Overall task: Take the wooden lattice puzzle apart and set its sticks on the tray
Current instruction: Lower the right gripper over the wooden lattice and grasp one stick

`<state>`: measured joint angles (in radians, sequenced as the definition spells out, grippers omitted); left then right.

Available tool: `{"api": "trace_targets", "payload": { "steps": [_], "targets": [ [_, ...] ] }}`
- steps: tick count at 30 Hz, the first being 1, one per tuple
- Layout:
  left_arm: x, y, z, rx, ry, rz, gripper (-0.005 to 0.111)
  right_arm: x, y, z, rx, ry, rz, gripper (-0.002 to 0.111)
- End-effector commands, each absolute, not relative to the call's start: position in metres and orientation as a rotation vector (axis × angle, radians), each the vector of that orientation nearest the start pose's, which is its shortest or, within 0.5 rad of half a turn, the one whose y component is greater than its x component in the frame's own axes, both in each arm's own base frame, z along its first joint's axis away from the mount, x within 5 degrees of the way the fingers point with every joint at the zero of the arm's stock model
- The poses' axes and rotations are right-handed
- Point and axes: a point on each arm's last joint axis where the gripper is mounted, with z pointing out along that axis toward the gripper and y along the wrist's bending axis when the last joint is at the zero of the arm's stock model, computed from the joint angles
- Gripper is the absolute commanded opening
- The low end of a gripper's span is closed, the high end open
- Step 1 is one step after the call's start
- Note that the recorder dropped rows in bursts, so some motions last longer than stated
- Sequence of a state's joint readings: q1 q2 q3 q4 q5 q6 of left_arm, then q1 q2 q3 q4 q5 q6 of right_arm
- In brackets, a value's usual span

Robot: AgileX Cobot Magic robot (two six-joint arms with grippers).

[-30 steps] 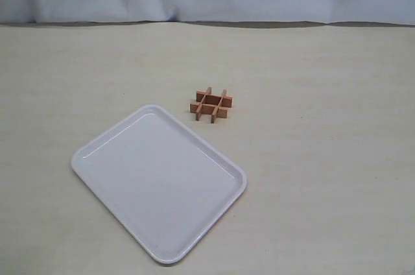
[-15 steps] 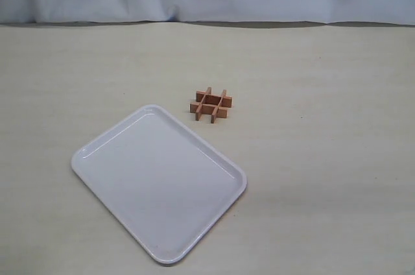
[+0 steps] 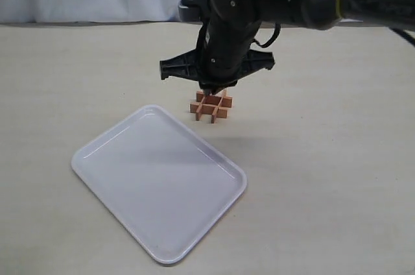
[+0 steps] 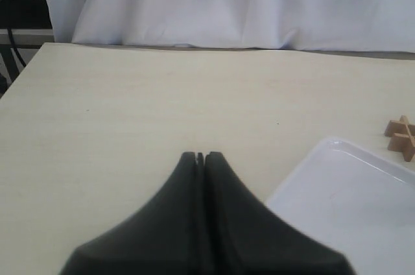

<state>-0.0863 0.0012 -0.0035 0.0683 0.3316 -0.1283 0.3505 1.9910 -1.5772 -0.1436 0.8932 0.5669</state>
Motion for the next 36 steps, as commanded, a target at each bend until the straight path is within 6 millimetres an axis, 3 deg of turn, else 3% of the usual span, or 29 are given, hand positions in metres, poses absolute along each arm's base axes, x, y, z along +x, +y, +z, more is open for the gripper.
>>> {"api": "trace_targets", "payload": {
  "steps": [1,5,15,36],
  "targets": [
    [0.054,-0.003,0.184,0.009,1.807,-0.095,0.000,0.412,0.142,0.202,0.212,2.805,0.072,0.023],
    [0.054,-0.003,0.184,0.009,1.807,-0.095,0.000,0.414,0.143,0.192,0.212,2.818,0.067,0.037],
    [0.054,-0.003,0.184,0.008,1.805,-0.097,0.000,0.419,0.138,0.170,0.253,2.834,-0.062,0.037],
    [0.054,-0.003,0.184,0.008,1.805,-0.097,0.000,0.429,0.139,0.130,0.351,2.814,-0.073,0.037]
  ]
}}
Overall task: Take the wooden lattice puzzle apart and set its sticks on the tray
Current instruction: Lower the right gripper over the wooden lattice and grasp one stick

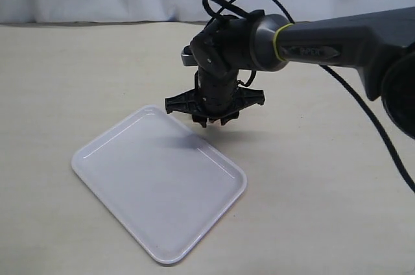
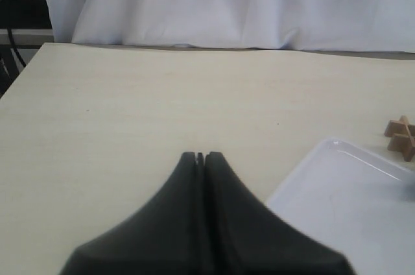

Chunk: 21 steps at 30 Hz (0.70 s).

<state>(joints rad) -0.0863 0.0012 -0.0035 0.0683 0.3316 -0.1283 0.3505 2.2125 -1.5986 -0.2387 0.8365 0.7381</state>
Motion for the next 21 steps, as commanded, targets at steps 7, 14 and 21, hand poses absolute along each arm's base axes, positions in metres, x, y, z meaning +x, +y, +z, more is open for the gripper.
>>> {"api": "trace_targets", "payload": {
  "steps": [7,14,21],
  "targets": [
    [0.0539,-0.0031,0.1843,0.008,1.805,-0.097,0.000,0.4321,0.1354,0.1314,0.389,2.760,-0.122,0.037],
    [0.0539,-0.0031,0.1841,0.009,1.807,-0.095,0.000,0.4330,0.1331,0.1321,0.382,2.745,-0.157,0.037],
    [0.0539,-0.0031,0.1841,0.009,1.807,-0.095,0.000,0.4339,0.1317,0.1327,0.414,2.725,-0.170,0.037]
  ]
}}
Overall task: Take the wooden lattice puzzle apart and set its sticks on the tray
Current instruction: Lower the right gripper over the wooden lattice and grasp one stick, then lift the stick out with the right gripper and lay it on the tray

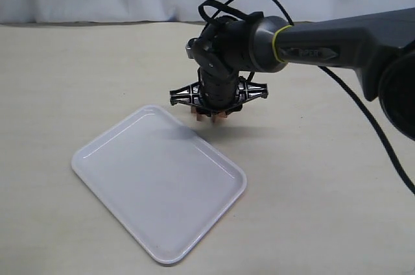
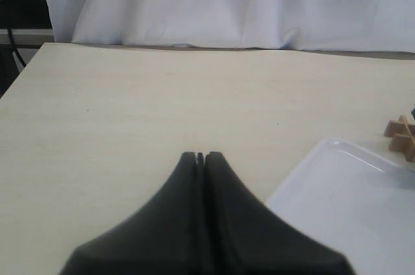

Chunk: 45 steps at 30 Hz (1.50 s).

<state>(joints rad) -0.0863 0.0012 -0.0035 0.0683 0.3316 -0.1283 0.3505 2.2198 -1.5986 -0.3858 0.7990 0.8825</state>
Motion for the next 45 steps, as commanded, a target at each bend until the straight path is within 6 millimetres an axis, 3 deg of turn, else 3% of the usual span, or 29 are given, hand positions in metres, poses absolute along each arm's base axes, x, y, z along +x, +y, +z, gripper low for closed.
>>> {"api": "trace_targets", "payload": {
  "steps": [1,14,19,25,33,39,44,45],
  "targets": [
    [0.054,-0.003,0.184,0.009,1.807,-0.095,0.000,0.434,0.132,0.133,0.414,2.725,-0.170,0.036],
    [0.054,-0.003,0.184,0.009,1.807,-0.095,0.000,0.430,0.129,0.124,0.381,2.733,-0.193,0.006],
    [0.054,-0.003,0.184,0.009,1.807,-0.095,0.000,0.430,0.129,0.125,0.357,2.733,-0.206,0.004],
    [0.054,-0.003,0.184,0.008,1.807,-0.097,0.000,0.429,0.127,0.141,0.338,2.709,-0.210,0.004],
    [0.054,-0.003,0.184,0.008,1.807,-0.097,0.000,0.427,0.126,0.178,0.286,2.645,-0.167,0.004],
    [0.054,-0.003,0.184,0.008,1.807,-0.097,0.000,0.419,0.151,0.199,-0.072,2.576,-0.206,0.004],
    [0.054,-0.003,0.184,0.008,1.807,-0.097,0.000,0.405,0.194,0.199,-0.349,2.518,-0.167,0.004],
    [0.054,-0.003,0.184,0.008,1.807,-0.097,0.000,0.396,0.214,0.196,-0.452,2.479,-0.125,0.004]
  ]
}}
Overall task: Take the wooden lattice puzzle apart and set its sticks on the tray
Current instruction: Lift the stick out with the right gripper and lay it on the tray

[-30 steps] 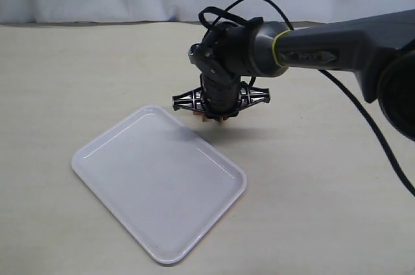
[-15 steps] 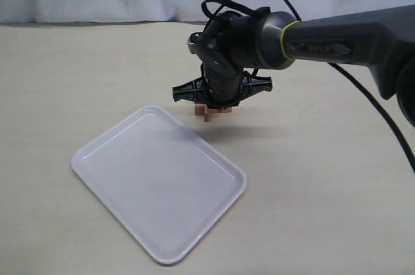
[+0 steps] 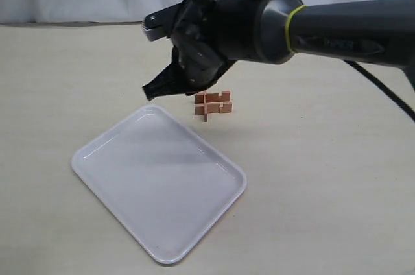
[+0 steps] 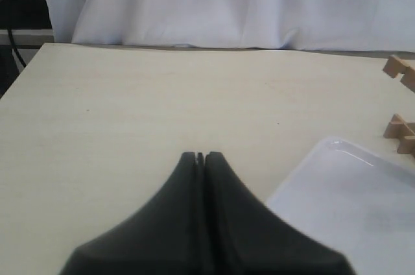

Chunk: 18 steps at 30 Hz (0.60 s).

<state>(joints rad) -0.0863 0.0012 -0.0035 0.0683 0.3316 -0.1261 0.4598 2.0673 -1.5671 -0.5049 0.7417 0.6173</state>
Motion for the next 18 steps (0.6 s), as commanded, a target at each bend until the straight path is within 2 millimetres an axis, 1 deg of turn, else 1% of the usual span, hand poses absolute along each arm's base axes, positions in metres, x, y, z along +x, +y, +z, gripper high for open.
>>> {"api": "trace_targets", "payload": {
  "steps": [1,2,3,4,5,6,7,8,9,11,14,15,18],
  "targets": [
    [0.054,-0.003,0.184,0.008,1.807,-0.097,0.000,0.391,0.224,0.196,-0.492,2.461,-0.106,0.004],
    [0.054,-0.003,0.184,0.008,1.807,-0.097,0.000,0.381,0.242,0.194,-0.559,2.438,-0.074,0.004],
    [0.054,-0.003,0.184,0.008,1.807,-0.097,0.000,0.377,0.248,0.193,-0.579,2.431,-0.065,0.004],
    [0.054,-0.003,0.184,0.008,1.807,-0.097,0.000,0.368,0.263,0.189,-0.628,2.427,-0.054,0.004],
    [0.054,-0.003,0.184,0.008,1.807,-0.097,0.000,0.365,0.268,0.185,-0.649,2.430,-0.054,0.004],
    [0.054,-0.003,0.184,0.008,1.807,-0.097,0.000,0.358,0.278,0.176,-0.688,2.441,-0.055,0.004],
    [0.054,-0.003,0.184,0.008,1.807,-0.097,0.000,0.356,0.281,0.173,-0.704,2.444,-0.058,0.004],
    [0.054,-0.003,0.184,0.009,1.809,-0.094,0.000,0.351,0.290,0.162,-0.740,2.454,-0.059,0.004],
    [0.054,-0.003,0.184,0.009,1.807,-0.094,0.000,0.347,0.295,0.156,-0.763,2.460,-0.062,0.004],
    [0.054,-0.003,0.184,0.009,1.807,-0.094,0.000,0.341,0.303,0.146,-0.803,2.470,-0.073,0.005],
    [0.054,-0.003,0.184,0.009,1.807,-0.094,0.000,0.340,0.298,0.135,-0.820,2.521,-0.147,0.008],
    [0.054,-0.003,0.184,0.009,1.807,-0.094,0.000,0.341,0.294,0.134,-0.820,2.536,-0.181,0.012],
    [0.054,-0.003,0.184,0.009,1.807,-0.094,0.000,0.340,0.292,0.133,-0.819,2.552,-0.203,0.026]
  ]
}}
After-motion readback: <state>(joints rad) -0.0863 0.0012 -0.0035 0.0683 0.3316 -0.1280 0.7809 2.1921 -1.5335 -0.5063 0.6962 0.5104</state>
